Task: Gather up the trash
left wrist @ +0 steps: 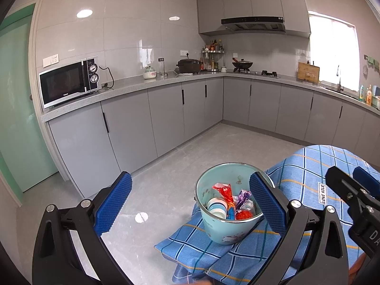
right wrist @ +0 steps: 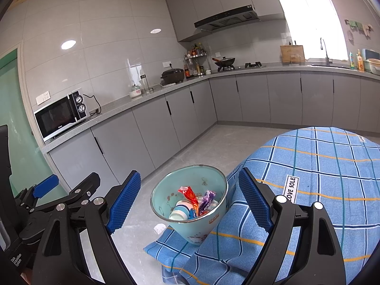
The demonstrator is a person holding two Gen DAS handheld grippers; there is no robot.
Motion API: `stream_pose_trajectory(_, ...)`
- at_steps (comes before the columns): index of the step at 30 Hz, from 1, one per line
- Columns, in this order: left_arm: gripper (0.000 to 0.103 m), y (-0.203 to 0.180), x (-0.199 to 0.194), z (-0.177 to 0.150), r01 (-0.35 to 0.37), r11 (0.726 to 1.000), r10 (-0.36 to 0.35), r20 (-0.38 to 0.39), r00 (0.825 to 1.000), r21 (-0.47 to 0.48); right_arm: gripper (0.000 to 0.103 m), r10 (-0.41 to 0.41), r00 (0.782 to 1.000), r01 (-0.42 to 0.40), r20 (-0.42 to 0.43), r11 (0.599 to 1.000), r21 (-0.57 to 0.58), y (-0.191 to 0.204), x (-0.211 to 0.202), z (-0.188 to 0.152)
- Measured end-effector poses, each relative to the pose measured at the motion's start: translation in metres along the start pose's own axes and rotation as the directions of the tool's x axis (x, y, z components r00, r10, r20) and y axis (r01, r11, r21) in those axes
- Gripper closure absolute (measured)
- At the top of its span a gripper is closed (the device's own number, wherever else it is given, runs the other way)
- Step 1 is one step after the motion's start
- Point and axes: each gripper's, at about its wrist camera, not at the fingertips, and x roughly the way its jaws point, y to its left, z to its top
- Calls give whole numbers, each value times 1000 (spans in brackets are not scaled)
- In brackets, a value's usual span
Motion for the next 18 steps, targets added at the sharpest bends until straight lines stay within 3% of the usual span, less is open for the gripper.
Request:
stream_pose_trajectory(4, 6, -1, 2, 0, -20, 1000, 20, -5, 1000, 7, 19, -2, 1000, 2, -1, 1000, 1, 1, 0, 0)
stream_pose_trajectory(18, 6, 2, 8, 0, 13, 1000, -14, -35, 999, -18, 19, -5, 1000, 5, -7, 1000, 5, -1, 1, -1)
